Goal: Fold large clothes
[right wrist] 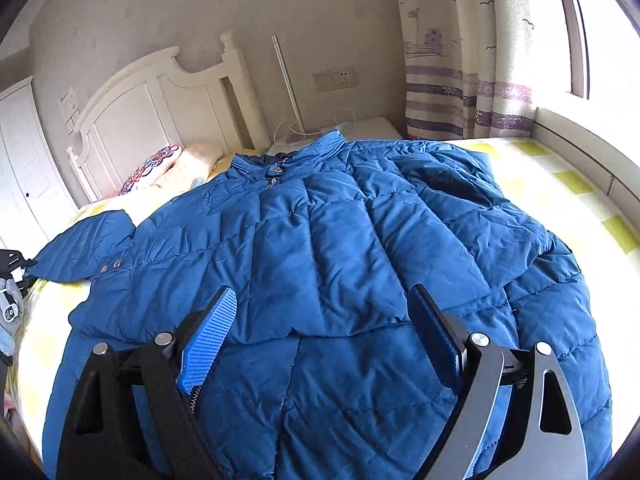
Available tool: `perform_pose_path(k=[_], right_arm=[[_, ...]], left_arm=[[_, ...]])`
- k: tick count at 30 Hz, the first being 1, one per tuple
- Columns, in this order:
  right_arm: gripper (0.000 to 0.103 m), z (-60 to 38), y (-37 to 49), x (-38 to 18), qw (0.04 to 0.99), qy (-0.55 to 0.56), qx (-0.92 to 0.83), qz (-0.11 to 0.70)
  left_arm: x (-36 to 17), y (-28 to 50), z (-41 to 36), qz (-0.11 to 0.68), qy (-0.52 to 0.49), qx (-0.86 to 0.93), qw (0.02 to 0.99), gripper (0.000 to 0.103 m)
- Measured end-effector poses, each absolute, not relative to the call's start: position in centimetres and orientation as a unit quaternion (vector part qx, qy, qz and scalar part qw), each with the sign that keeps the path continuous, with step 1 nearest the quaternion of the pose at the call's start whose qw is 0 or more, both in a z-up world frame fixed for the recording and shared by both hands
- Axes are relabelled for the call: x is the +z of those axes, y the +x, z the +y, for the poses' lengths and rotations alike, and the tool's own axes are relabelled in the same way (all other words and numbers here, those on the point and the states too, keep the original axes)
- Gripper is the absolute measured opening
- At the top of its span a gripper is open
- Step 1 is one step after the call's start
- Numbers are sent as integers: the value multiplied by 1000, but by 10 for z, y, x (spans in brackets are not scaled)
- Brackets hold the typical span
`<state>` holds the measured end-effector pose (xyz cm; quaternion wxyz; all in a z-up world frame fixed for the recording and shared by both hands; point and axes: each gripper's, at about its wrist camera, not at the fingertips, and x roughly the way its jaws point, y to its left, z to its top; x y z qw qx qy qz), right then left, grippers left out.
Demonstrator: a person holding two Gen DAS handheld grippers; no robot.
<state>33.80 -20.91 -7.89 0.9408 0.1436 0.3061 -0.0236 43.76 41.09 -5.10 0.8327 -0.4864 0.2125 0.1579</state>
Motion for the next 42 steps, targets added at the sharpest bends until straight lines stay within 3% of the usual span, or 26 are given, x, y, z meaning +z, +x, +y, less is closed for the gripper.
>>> perform_pose_path(k=[7,12,14,16,17,18,22,24,27,30,34,42], right_arm=[[85,-242,308,-73,949,235,-46,207],[85,-256,296,-72,946,266,-60,175],[85,-261,292,-71,945,275,-65,165],[85,-265,289,-72,943,286,-67,159],[85,-267,288,-72,941,291,-68,158],[85,-268,287,-73,940,296,-67,157],[85,-267,288,-73,940,296,-61,159],[85,-266,289,-73,940,295,-60,161],[85,-268,287,-73,939,299,-58,158],[85,-268,286,-73,938,303,-57,158],[85,-265,289,-73,940,293,-58,163],[85,-252,297,-70,946,259,-57,185]], left_arm=[[58,430,188,162,-249,-45,954,8],[34,419,-9,235,-117,-245,933,15],[-1,417,-71,295,-74,-290,907,26],[-44,419,-114,364,-44,-308,878,54],[-63,420,-127,388,-27,-302,870,62],[-80,419,-133,399,-7,-292,869,69],[-76,416,-112,400,-25,-287,870,75],[-53,402,-82,368,-52,-270,888,77],[-21,374,-25,304,-82,-225,922,94],[-29,374,24,328,-68,-137,932,92],[-60,396,61,396,-60,-73,913,80],[-94,417,72,426,-57,-26,902,83]])
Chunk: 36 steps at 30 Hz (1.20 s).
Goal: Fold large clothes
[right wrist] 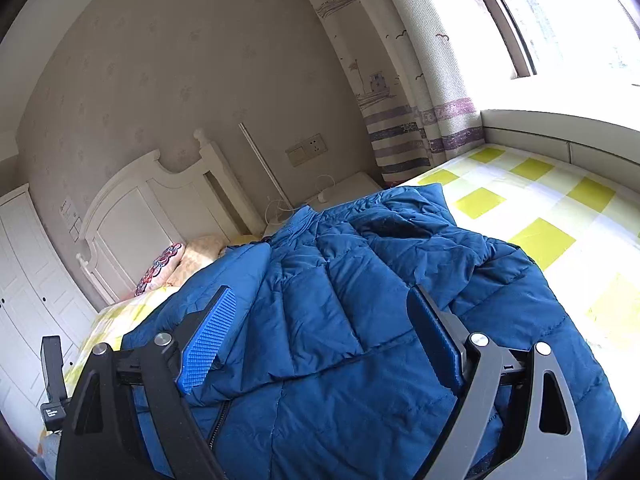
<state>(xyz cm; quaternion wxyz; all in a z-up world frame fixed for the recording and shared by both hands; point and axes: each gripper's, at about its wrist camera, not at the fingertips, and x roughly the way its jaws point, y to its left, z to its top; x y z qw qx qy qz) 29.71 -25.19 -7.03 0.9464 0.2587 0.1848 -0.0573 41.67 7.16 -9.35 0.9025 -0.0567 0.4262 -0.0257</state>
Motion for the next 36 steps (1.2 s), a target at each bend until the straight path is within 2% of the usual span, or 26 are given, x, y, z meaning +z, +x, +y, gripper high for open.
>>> perform_pose_path(k=[5,10,15,17,18,20,21,22,24,25,28,31,33,36], right_arm=[[85,-209,317,-52,966,143,-46,212],[85,-122,365,-36,962,-79,-14,260],[81,-48,423,-63,891,-299,-16,342],[81,-28,432,-78,864,-377,-31,333],[80,-21,435,-84,854,-405,-36,324],[65,-16,439,-88,847,-432,-43,305],[46,-18,440,-86,853,-421,-26,309],[33,-25,438,-78,867,-387,-4,314],[27,-52,427,-47,918,-278,12,283],[27,-75,417,-29,942,-202,18,267],[27,-181,377,3,968,120,69,208],[29,-283,343,-34,907,379,68,169],[34,-319,336,-72,875,435,29,209],[35,-342,332,-116,850,454,-11,266]], left_arm=[[-99,416,82,431,-83,-27,898,90],[-100,416,85,431,-94,-30,897,91],[-100,416,86,430,-97,-32,897,91],[-99,415,86,429,-99,-34,897,91],[-99,415,85,429,-99,-34,897,92],[-99,415,85,429,-99,-33,897,92],[-100,415,86,429,-99,-34,897,92],[-99,415,86,429,-99,-34,897,92],[-99,415,86,429,-100,-34,897,92],[-99,415,86,428,-101,-35,897,92],[-99,414,86,428,-103,-36,897,92],[-99,414,87,428,-105,-38,897,92],[-99,415,87,428,-105,-38,897,92],[-100,414,87,427,-105,-39,897,92]])
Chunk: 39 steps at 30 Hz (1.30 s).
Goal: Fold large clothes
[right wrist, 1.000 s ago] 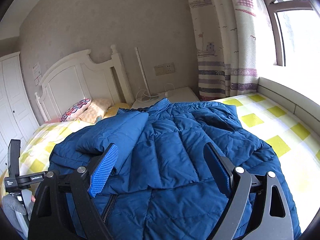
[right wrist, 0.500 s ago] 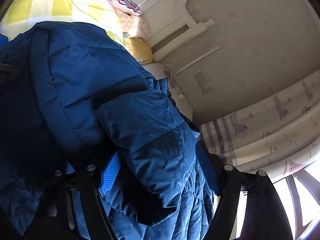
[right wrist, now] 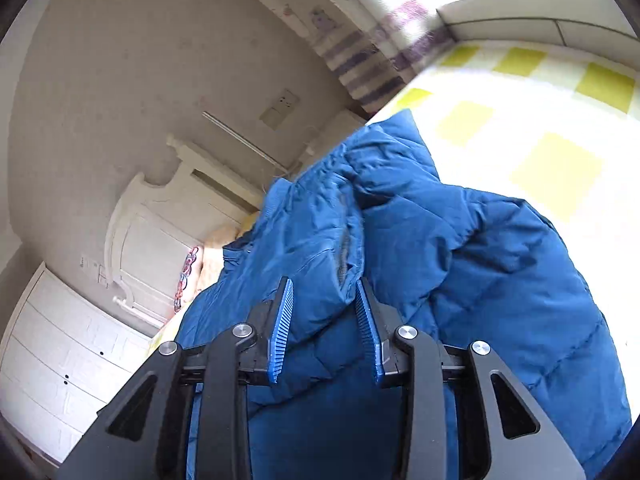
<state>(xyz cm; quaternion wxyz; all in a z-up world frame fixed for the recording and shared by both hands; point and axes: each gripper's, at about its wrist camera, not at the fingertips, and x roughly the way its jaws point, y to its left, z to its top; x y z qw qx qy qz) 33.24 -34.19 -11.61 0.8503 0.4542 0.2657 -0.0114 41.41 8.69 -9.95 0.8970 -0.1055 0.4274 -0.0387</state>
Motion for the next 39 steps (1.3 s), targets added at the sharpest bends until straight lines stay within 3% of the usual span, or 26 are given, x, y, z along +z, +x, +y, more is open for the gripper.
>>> perform_pose_path(k=[2,4,5,11,15,19,21,26,31,32,34,38,39], right_arm=[[42,-342,331,-120,840,477,-1,259],[63,-332,335,-111,858,445,1,256],[63,-327,338,-109,864,430,4,263],[61,-311,359,-108,871,394,13,295],[25,-306,367,-97,882,368,30,293],[18,-299,341,-63,910,342,47,230],[18,-299,332,-59,912,342,39,224],[18,-306,341,-104,885,352,-9,305],[19,-294,335,-91,895,318,-34,311],[20,-293,334,-91,895,316,-42,313],[34,-294,327,-82,899,315,-66,298],[36,-268,326,-32,944,212,-90,235],[43,-256,334,-24,952,177,-80,235]], left_arm=[[-99,414,87,427,-106,-39,897,92],[-100,414,87,427,-106,-39,897,92],[-100,414,87,427,-105,-39,897,92],[-100,414,88,428,-105,-39,897,92],[-100,414,87,427,-106,-40,897,92],[-100,414,87,427,-106,-39,897,93],[-100,414,87,428,-106,-40,897,93],[-100,414,88,427,-107,-42,897,93],[-101,414,92,425,-113,-46,897,93],[-101,414,93,425,-115,-47,897,93],[-101,414,95,424,-116,-49,897,94],[-101,415,95,425,-116,-50,897,94],[-101,415,95,425,-116,-50,896,94]])
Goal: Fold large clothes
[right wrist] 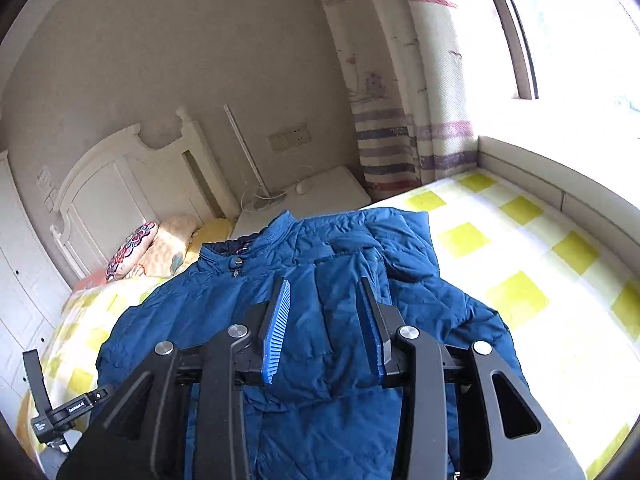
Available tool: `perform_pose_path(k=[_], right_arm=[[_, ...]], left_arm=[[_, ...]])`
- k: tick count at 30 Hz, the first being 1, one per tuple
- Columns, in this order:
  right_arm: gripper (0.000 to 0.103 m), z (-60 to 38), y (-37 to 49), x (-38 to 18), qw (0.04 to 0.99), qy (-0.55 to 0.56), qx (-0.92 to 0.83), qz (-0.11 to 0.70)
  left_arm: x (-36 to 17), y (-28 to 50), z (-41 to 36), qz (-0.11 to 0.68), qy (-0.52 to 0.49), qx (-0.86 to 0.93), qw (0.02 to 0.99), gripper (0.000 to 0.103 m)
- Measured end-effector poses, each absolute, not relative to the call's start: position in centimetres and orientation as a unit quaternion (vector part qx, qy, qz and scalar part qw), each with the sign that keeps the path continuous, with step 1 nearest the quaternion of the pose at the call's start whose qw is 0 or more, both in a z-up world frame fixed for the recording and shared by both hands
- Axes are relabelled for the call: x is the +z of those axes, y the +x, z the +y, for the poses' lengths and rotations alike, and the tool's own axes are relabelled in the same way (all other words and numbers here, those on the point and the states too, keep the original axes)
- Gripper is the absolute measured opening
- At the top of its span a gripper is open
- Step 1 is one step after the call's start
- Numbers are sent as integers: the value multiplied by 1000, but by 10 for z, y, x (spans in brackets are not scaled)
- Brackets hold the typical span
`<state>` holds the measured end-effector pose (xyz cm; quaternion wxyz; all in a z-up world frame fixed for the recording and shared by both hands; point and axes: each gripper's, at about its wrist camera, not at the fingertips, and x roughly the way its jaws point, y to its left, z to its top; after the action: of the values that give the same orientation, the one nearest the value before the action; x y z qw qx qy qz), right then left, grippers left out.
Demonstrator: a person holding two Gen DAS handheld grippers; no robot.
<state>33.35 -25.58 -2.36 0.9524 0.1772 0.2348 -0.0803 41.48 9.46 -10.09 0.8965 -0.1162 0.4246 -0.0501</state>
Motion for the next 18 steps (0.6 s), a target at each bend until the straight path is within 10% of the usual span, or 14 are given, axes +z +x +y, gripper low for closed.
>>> perform_pose_path(k=[8,18], right_arm=[[55,-217,403,-82,918,27,-64,390],[57,-218,399,-95,921,22,-57,385]], left_arm=[[-100,414,98,423,-120,-42,897,94],[-22,418,58,337,-104,-61,934,89]])
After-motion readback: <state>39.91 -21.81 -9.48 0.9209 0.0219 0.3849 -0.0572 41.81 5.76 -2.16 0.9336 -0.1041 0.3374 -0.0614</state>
